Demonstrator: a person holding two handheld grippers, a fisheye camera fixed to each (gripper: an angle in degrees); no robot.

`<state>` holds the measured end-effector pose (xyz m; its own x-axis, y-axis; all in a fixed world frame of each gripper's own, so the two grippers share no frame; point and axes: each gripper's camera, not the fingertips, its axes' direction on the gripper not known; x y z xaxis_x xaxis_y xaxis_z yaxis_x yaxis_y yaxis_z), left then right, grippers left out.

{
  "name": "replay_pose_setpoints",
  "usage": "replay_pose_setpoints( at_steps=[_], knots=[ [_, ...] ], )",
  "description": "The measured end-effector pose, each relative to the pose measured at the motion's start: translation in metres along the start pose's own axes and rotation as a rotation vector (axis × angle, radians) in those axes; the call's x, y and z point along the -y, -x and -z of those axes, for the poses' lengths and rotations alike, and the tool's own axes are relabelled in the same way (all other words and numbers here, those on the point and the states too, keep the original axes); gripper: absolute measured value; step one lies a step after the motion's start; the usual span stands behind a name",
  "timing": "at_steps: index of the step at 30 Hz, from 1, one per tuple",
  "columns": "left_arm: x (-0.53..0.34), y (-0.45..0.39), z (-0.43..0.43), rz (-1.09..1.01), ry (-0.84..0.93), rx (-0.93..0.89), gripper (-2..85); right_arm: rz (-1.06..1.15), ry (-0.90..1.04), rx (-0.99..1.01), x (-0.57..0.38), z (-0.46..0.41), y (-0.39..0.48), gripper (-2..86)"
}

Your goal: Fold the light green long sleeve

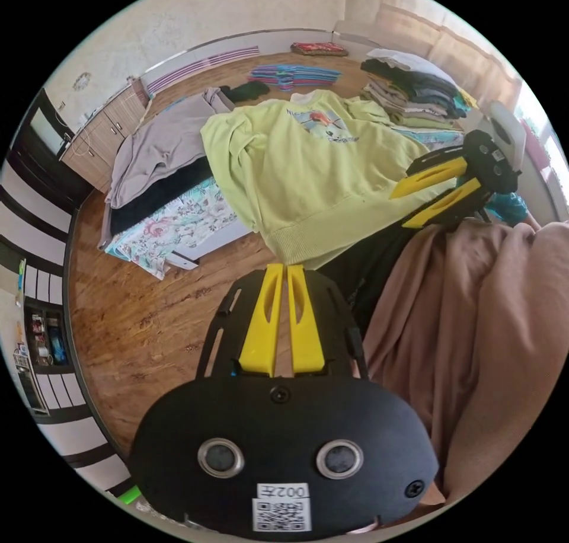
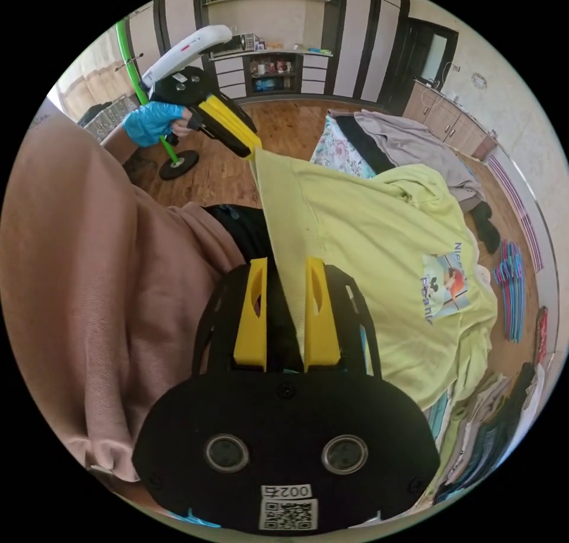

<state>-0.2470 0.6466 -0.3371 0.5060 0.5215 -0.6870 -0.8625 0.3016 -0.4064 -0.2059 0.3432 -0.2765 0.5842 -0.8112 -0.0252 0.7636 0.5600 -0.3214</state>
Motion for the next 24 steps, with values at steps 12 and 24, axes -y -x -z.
replay_pose_setpoints(
  at_steps=[12,24],
  knots=[
    [-0.006,0.011,0.016,-0.036,-0.072,0.017,-1.0,-0.02,0.066,-0.146,-0.027,0.008,0.011,3.9],
    [-0.028,0.011,-0.012,-0.058,-0.003,-0.035,-1.0,-0.114,0.069,-0.082,-0.064,0.038,0.021,2.0]
  ],
)
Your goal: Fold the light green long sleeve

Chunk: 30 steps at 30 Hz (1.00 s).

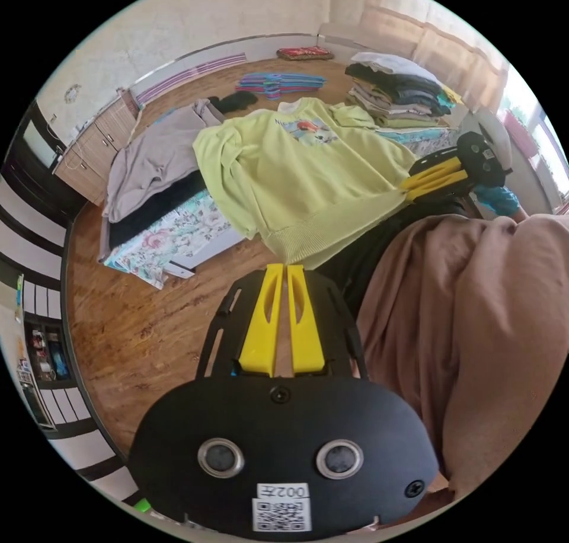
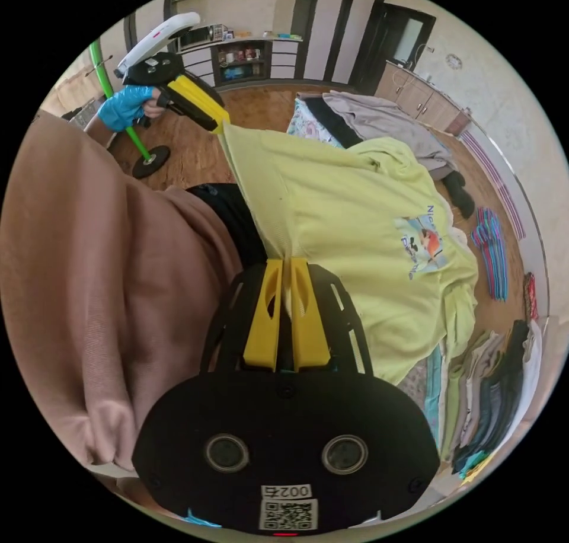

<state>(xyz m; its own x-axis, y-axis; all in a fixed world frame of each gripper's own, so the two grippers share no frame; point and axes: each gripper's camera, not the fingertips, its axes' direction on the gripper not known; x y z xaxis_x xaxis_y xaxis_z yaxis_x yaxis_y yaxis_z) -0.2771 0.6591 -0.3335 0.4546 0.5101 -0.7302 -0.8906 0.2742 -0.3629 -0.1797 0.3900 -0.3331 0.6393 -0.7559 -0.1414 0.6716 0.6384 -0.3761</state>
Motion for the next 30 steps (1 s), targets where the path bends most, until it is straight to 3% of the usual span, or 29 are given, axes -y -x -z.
replay_pose_setpoints(
  at_steps=[4,15,22,30],
  knots=[
    [-0.008,0.003,-0.022,0.028,0.001,-0.021,-1.0,-0.069,0.009,0.01,-0.017,-0.002,0.0,4.7],
    [-0.04,0.026,-0.059,0.249,-0.157,-0.183,3.6,-0.31,0.046,-0.228,-0.105,0.043,-0.01,9.1],
    [-0.038,0.025,-0.077,0.288,-0.128,-0.169,2.8,-0.412,0.131,-0.357,-0.157,0.062,-0.005,9.0],
    [-0.025,0.03,-0.086,0.337,-0.103,-0.175,-0.4,-0.638,-0.009,-0.336,-0.207,0.07,-0.017,8.6]
  ],
)
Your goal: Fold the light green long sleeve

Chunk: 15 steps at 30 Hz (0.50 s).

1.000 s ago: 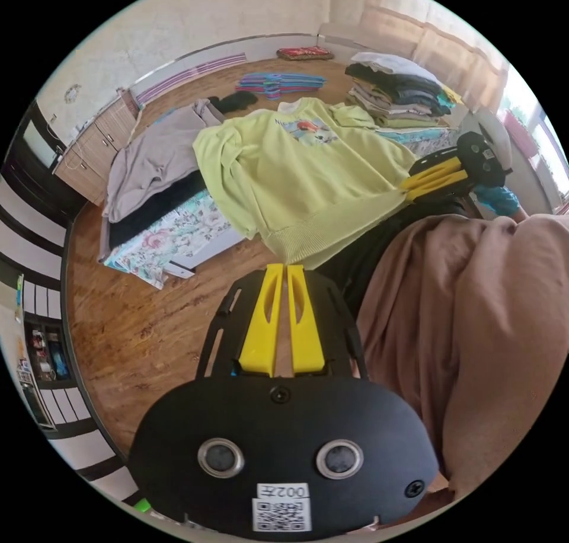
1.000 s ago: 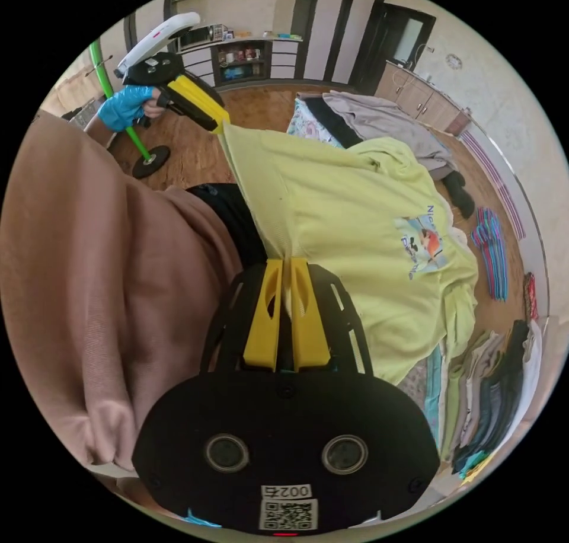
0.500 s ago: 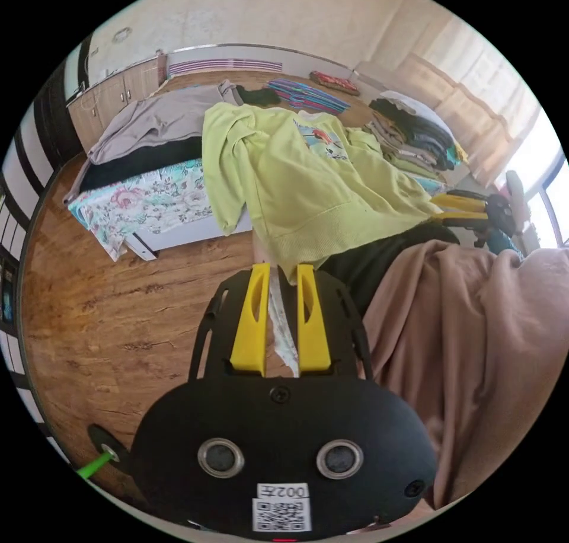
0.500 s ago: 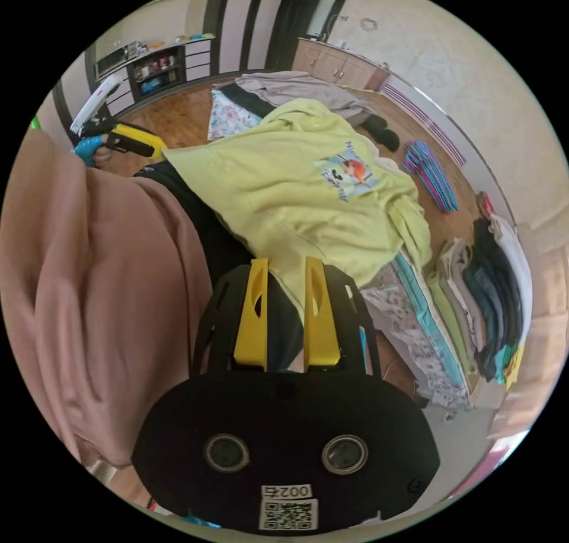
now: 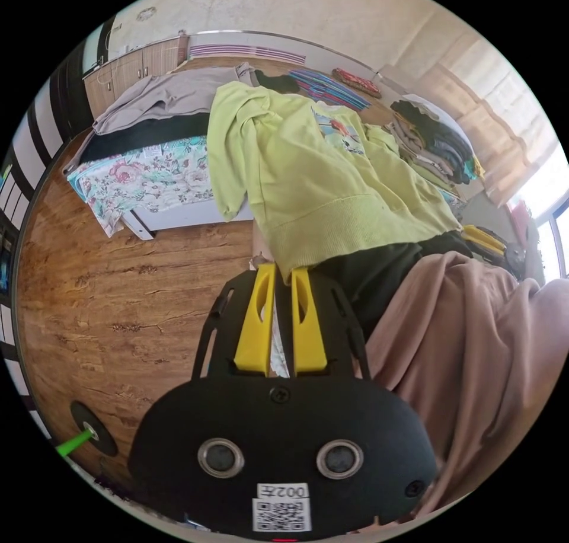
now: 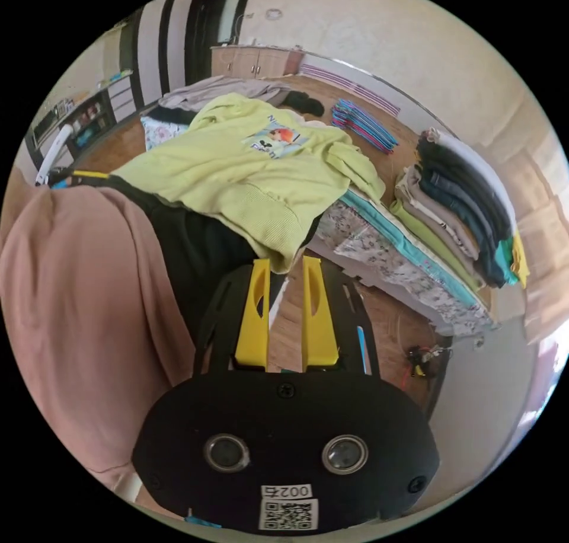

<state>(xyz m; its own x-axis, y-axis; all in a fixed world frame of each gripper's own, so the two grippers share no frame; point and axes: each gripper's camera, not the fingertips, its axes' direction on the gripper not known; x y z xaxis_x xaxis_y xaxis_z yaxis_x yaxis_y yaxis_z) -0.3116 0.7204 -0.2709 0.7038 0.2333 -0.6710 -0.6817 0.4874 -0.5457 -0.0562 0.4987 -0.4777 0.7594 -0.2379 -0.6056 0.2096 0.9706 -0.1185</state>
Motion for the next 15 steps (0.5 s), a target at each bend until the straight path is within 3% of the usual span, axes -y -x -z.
replay_pose_setpoints(
  at_steps=[7,10,15],
  knots=[
    [0.015,-0.002,0.004,0.004,0.006,0.059,-1.0,-0.14,-0.061,0.017,-0.01,-0.009,-0.029,7.6],
    [0.022,-0.004,0.014,-0.017,-0.02,0.119,-1.0,-0.199,-0.102,0.028,-0.016,-0.007,-0.04,3.4],
    [0.04,-0.007,0.046,-0.094,-0.086,0.141,-1.0,-0.128,-0.137,-0.08,-0.005,0.02,-0.056,0.1]
  ],
)
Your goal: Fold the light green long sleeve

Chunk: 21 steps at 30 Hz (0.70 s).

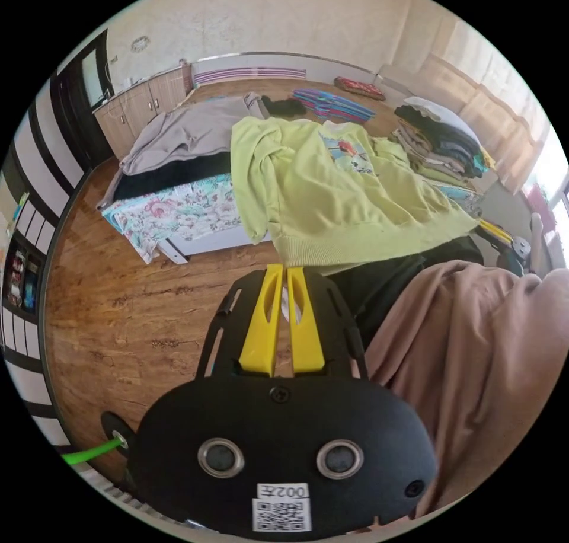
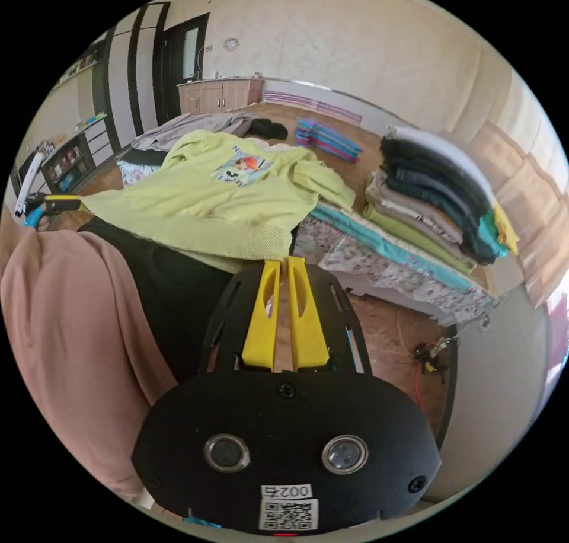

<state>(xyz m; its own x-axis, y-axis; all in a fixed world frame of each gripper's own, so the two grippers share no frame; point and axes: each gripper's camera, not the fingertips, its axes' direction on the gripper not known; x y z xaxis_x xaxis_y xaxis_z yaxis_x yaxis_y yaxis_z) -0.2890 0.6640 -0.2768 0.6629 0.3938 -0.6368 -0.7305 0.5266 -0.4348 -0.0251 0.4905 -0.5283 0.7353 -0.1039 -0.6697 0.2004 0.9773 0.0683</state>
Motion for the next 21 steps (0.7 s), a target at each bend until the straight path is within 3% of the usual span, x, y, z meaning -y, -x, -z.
replay_pose_setpoints(
  at_steps=[9,14,21],
  knots=[
    [0.033,-0.007,0.042,-0.256,0.029,-0.128,-1.0,0.175,0.033,-0.106,0.041,0.065,-0.035,-0.5],
    [0.046,-0.009,0.015,-0.274,0.139,-0.176,-1.0,0.179,0.174,0.001,0.034,0.036,-0.048,-0.5],
    [0.081,-0.006,0.039,-0.343,0.121,-0.13,-1.0,0.199,0.125,0.139,0.058,0.041,-0.073,-0.4]
  ],
)
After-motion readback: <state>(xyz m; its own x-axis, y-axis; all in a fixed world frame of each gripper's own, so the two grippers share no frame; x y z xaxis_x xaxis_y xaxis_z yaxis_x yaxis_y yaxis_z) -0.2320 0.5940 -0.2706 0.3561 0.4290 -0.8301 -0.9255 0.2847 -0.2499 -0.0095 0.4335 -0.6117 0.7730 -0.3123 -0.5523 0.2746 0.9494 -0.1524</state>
